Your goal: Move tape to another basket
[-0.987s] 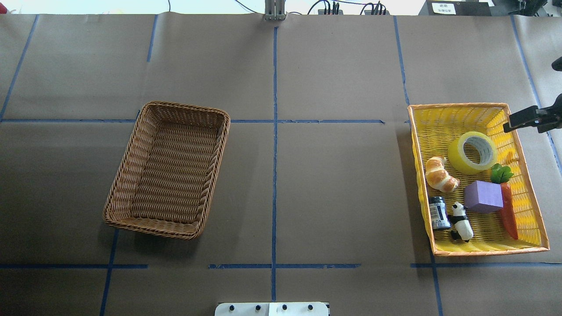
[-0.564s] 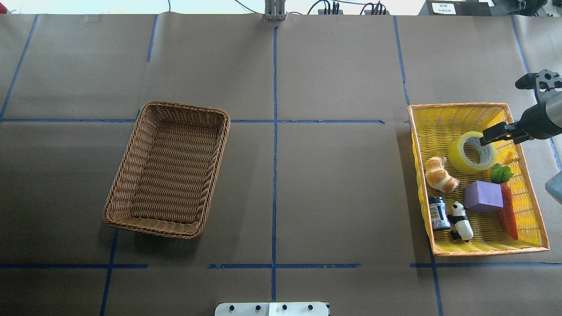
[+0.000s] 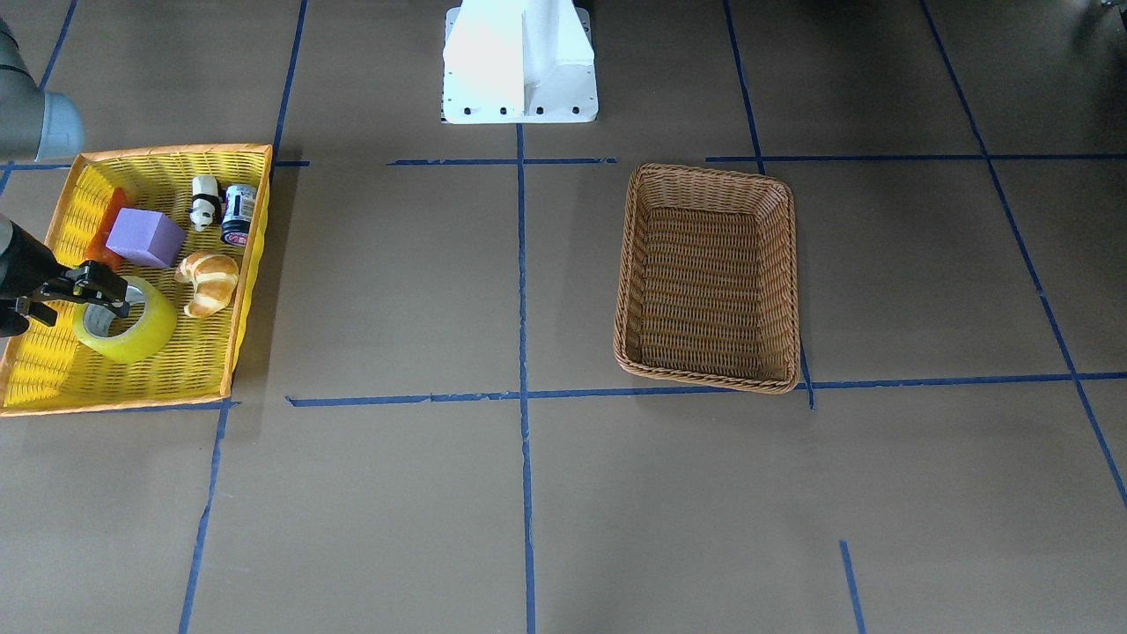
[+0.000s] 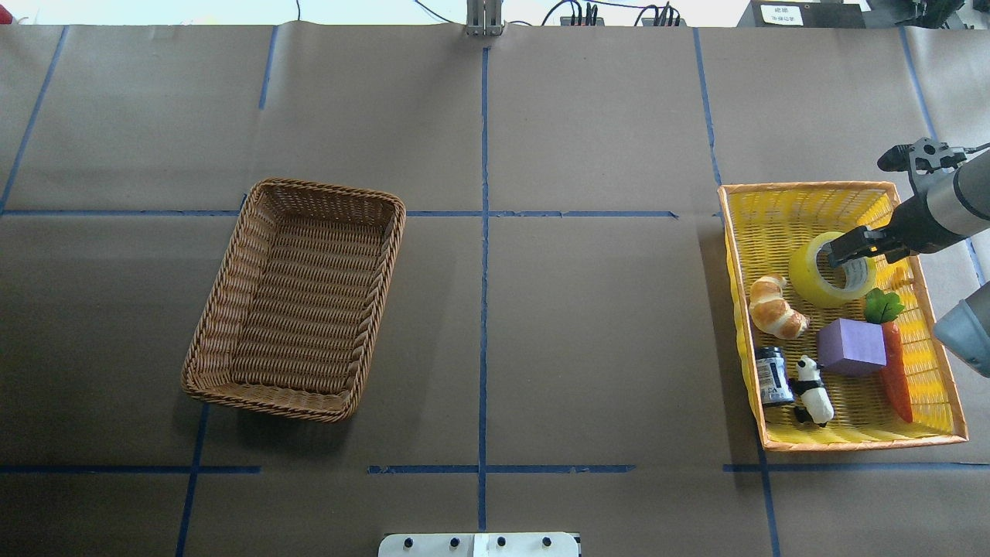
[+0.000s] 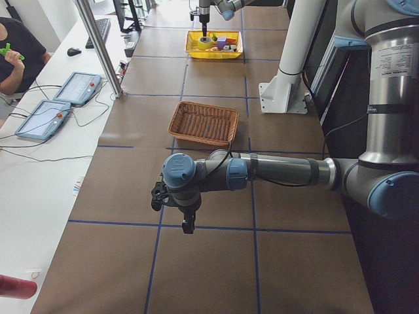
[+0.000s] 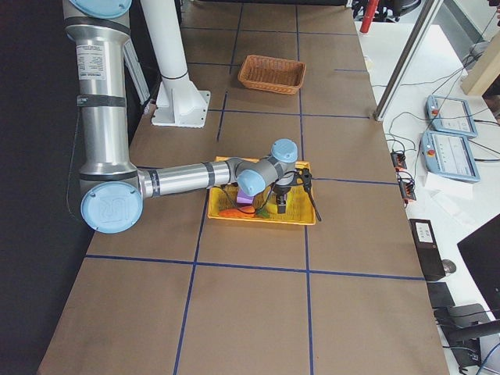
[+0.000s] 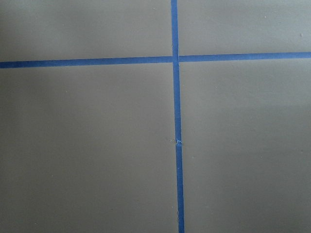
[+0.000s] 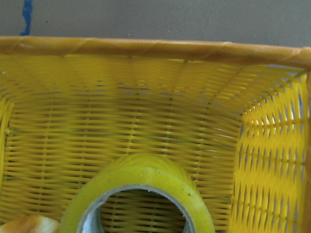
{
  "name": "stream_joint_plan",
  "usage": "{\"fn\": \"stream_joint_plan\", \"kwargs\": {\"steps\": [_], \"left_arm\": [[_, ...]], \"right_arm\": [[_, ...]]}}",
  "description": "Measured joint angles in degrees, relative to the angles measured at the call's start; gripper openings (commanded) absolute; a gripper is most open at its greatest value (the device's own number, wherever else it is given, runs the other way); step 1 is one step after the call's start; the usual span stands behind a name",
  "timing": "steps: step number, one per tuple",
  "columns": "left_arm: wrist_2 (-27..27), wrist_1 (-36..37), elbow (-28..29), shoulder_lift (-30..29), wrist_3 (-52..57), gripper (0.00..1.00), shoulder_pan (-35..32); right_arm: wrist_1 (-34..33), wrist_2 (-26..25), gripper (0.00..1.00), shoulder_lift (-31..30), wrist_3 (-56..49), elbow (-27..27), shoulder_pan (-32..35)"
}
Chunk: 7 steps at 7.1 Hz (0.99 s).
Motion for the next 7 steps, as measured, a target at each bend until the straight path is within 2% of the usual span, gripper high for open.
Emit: {"fn": "stream_joint_plan", "kwargs": {"steps": [1,2,4,6,7], "left_arm": [[0.0,0.0,0.0,0.0,0.0,1.00,0.0],[-0.1,0.1,0.0,0.0,0.0,1.00,-0.1],[-0.1,0.1,0.0,0.0,0.0,1.00,-0.1],[-0.1,0.1,0.0,0.0,0.1,1.00,-0.1],[-0.1,0.1,-0.1,0.0,0.0,1.00,0.0]], "right_arm": [[0.0,0.0,0.99,0.2,0.0,-0.8,-0.3],[0.0,-0.1,0.87,0.7,0.0,-1.9,-0.6],[0.1,-0.1,0.32,1.4,0.1,-3.2,-0.8],[0.1,-0.1,0.05,1.7,-0.1,-3.1,-0.8],[0.1,0.0,0.00,1.8,-0.1,-3.0,-0.7]]}}
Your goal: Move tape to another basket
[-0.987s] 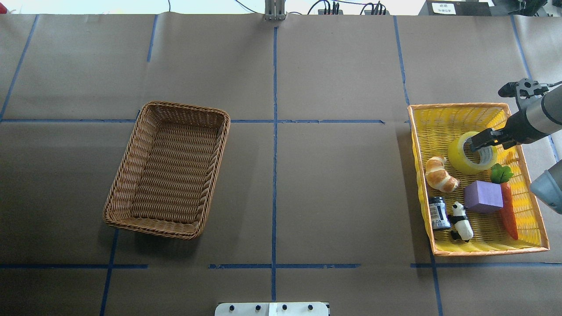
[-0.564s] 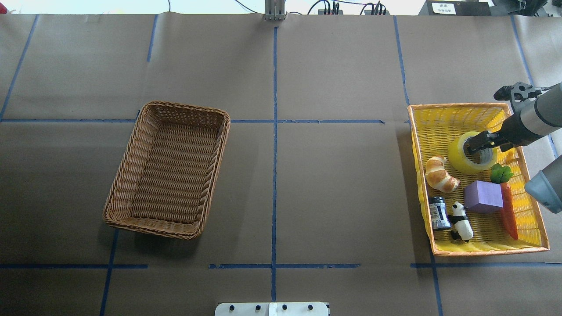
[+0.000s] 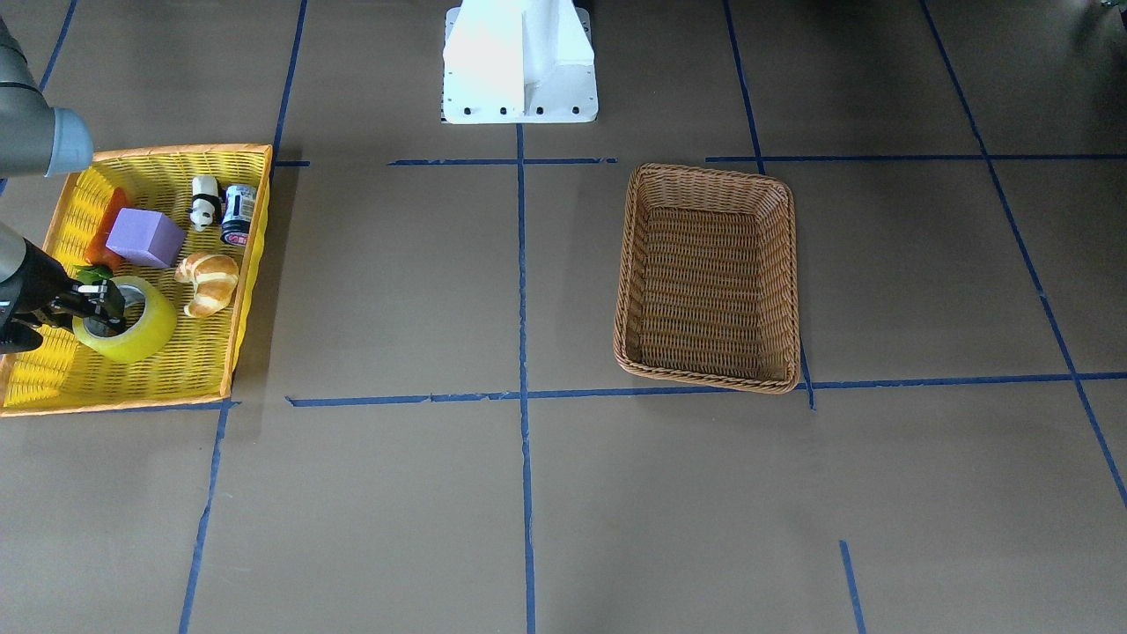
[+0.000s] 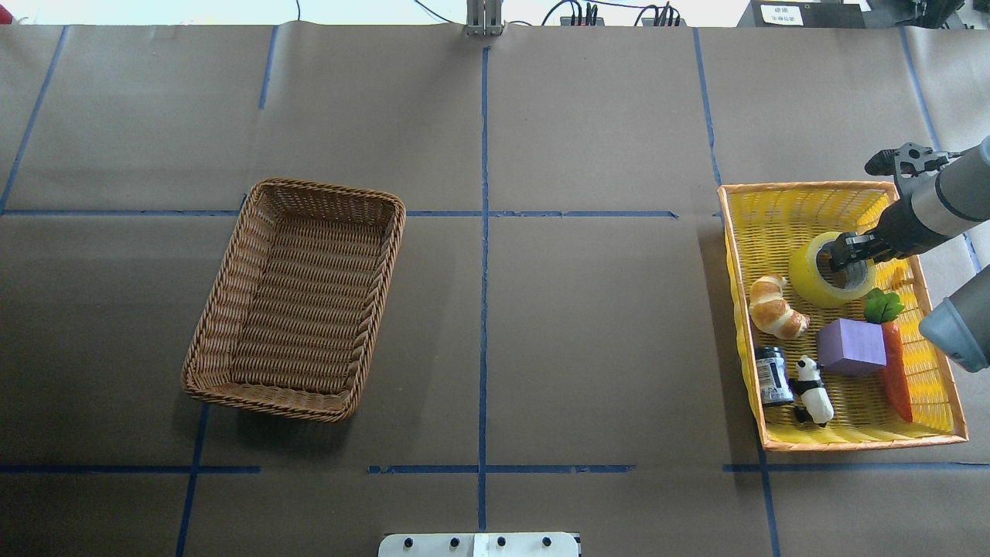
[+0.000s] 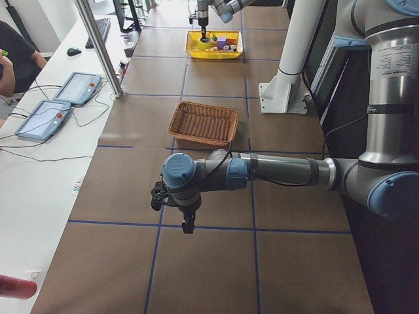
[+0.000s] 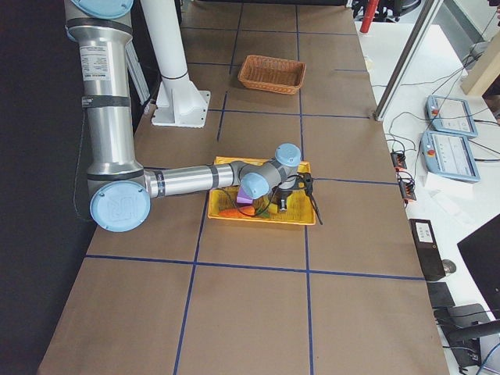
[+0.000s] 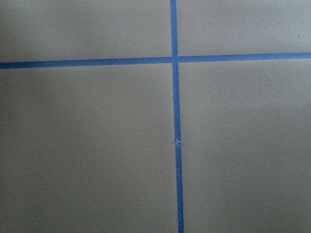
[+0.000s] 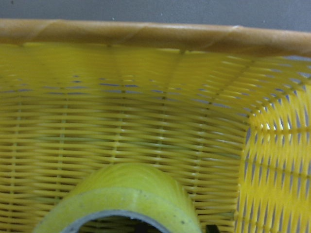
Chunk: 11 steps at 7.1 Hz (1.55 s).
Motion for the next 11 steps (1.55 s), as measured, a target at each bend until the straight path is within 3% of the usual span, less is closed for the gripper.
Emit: {"fn": "stream_joint_plan", "kwargs": {"steps": [4,7,9,11], "left_arm": [[-2.4,0.9,-1.2,-0.1,-0.7,1.00,0.0],[-3.3,0.9,-7.8,1.5,-1.0,1.00,-0.1],[-6.3,0.2,-10.7,1.4,-2.1,1.00,0.1],[-11.8,-6.3,-11.7,0.3,-11.5,1.00,2.4]], "right_arm": [[-0.1,1.0,0.00,0.0,0.3,4.2,2.2],[1.0,3.1,0.01,2.6,7.2,10.2,4.5],[9.4,4.8,0.01,5.6,20.6,11.0,3.5],[22.1,4.8,0.01,6.6,34.6,10.8,-1.4]]}}
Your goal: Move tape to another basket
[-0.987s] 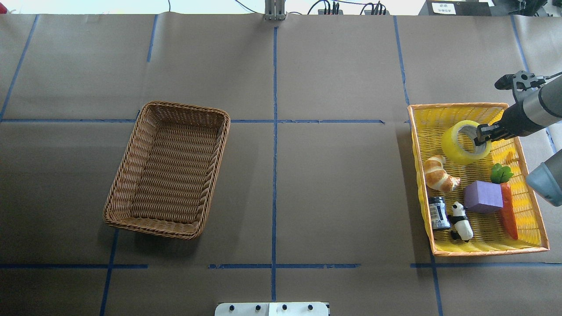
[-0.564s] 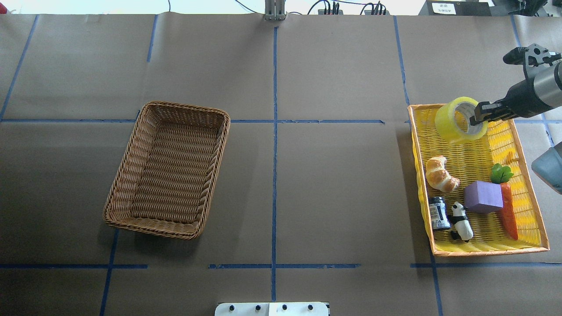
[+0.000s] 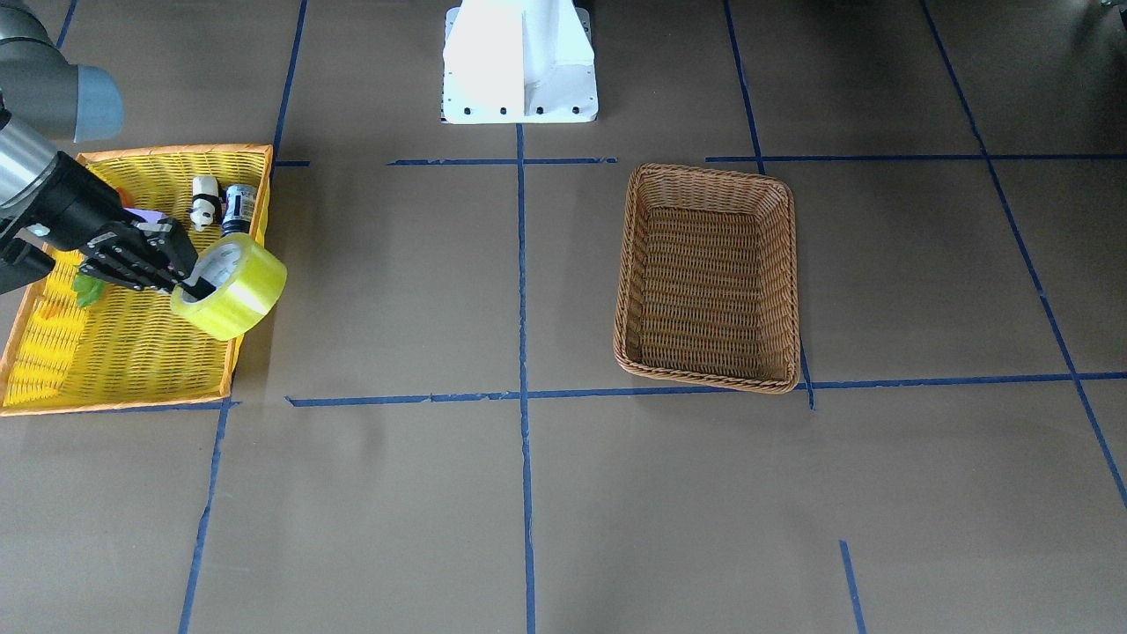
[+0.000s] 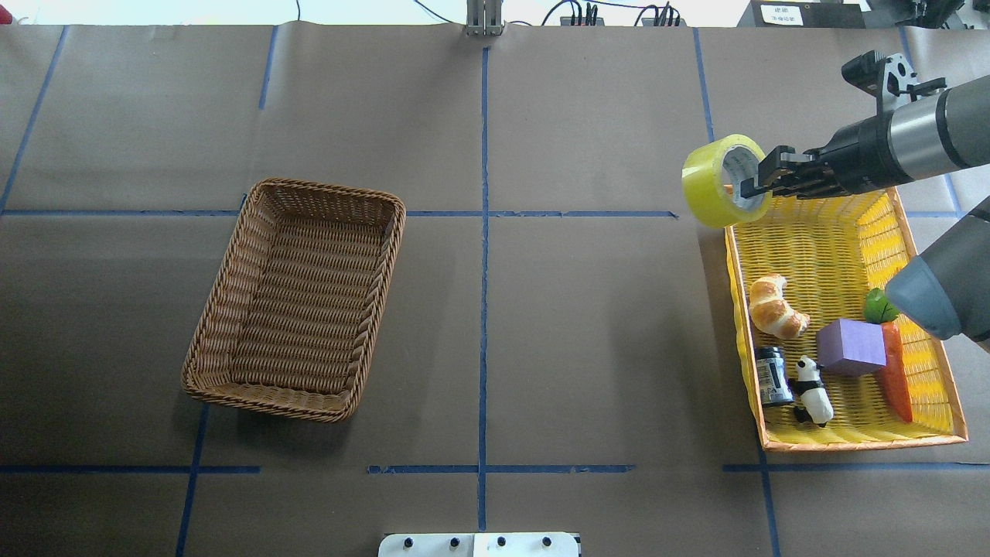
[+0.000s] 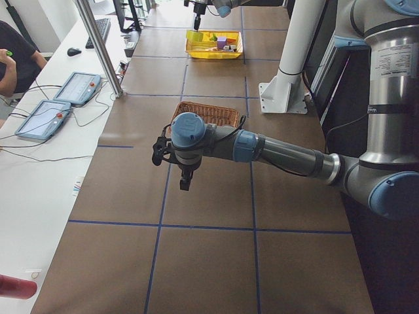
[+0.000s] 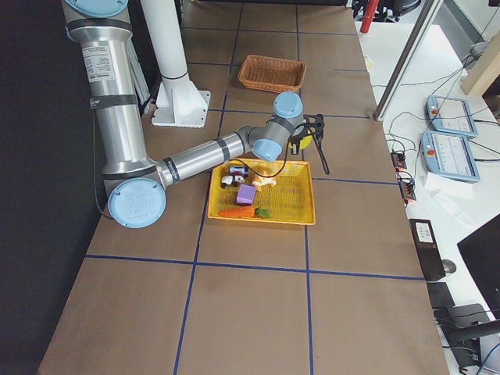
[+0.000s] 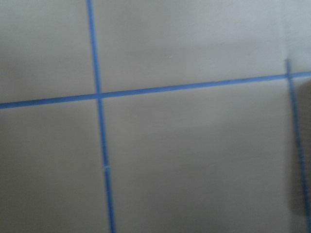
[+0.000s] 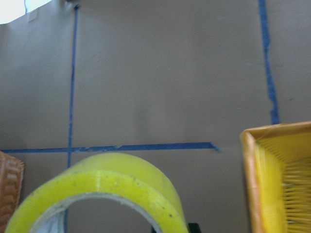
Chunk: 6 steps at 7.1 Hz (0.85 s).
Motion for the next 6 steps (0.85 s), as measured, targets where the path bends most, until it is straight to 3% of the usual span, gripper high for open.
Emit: {"fn": "stream_joint_plan", "kwargs": {"steps": [3,6], "left_arm": [[-3.8,-21.5,0.6,-3.1,-29.3,1.00,10.9],[-1.9,-40.9,2.0,-7.4,-56.6,1.00,18.2]], "right_arm": [[11.9,-1.5,0.01,2.8,15.4,-0.1,-5.3],[26.4,-9.6,0.01,3.5,30.6,0.4,-12.3]]}}
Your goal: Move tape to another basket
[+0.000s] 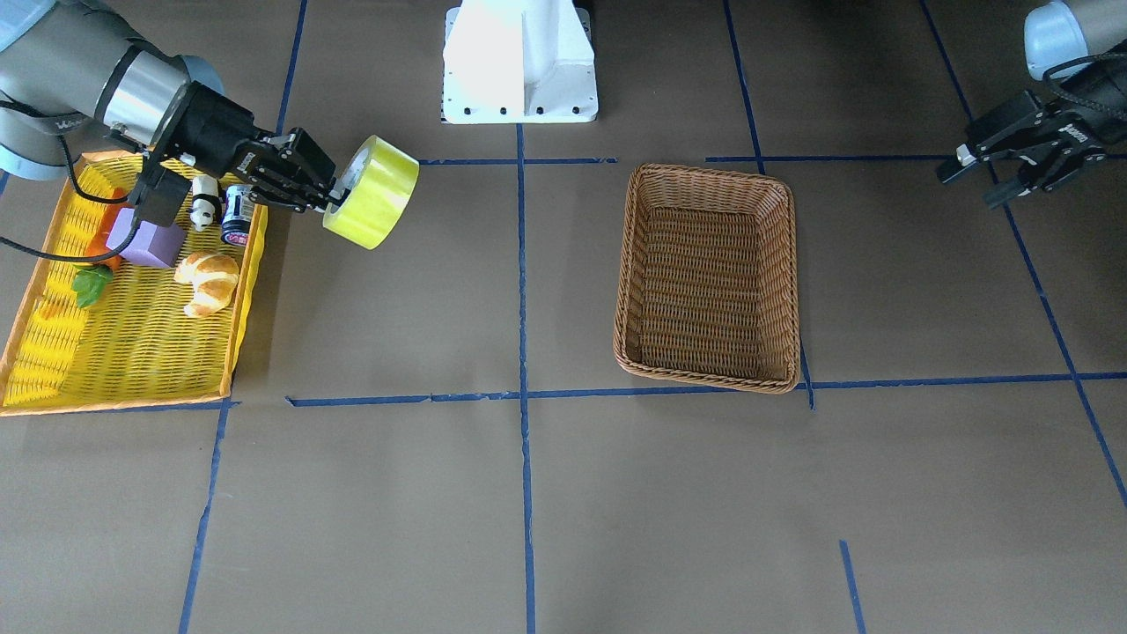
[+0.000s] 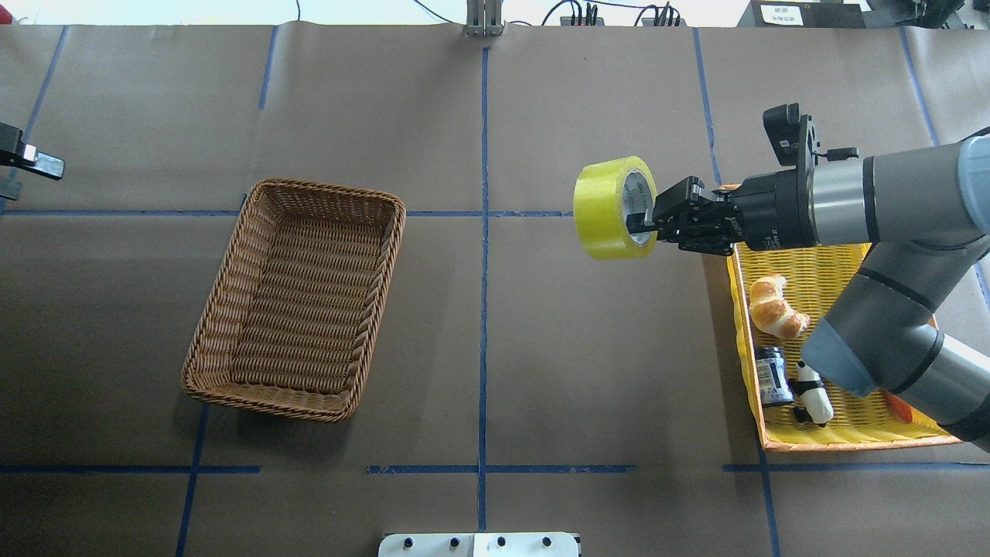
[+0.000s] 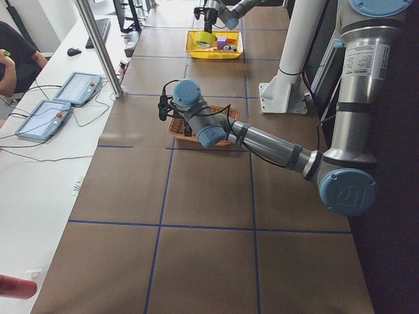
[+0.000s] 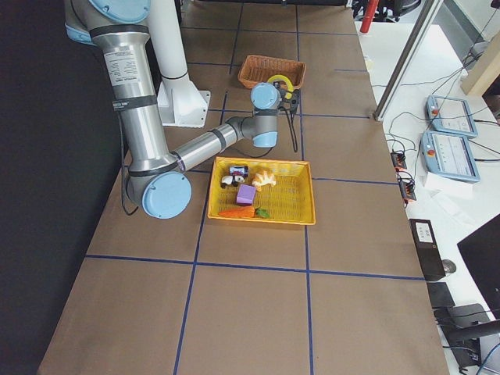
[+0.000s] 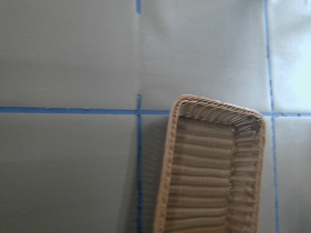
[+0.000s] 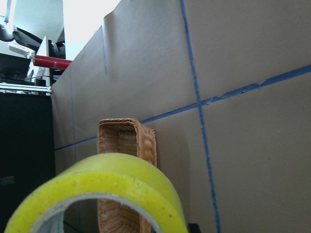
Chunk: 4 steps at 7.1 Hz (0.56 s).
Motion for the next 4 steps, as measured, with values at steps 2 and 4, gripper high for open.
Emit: {"fn": "stream_joint_plan", "kwargs": {"steps": [2,4], "left_arm": [[10.0,-13.7,0.1,-1.9,-17.9,1.00,8.3],[23.0,-30.0,0.3,-4.1,-41.2,1.00,18.2]], "right_arm": [[4.2,-5.5,0.01,0.0,3.7,1.6,-4.0],[4.9,-6.6,0.01,0.0,4.9,4.8,-6.3]]}}
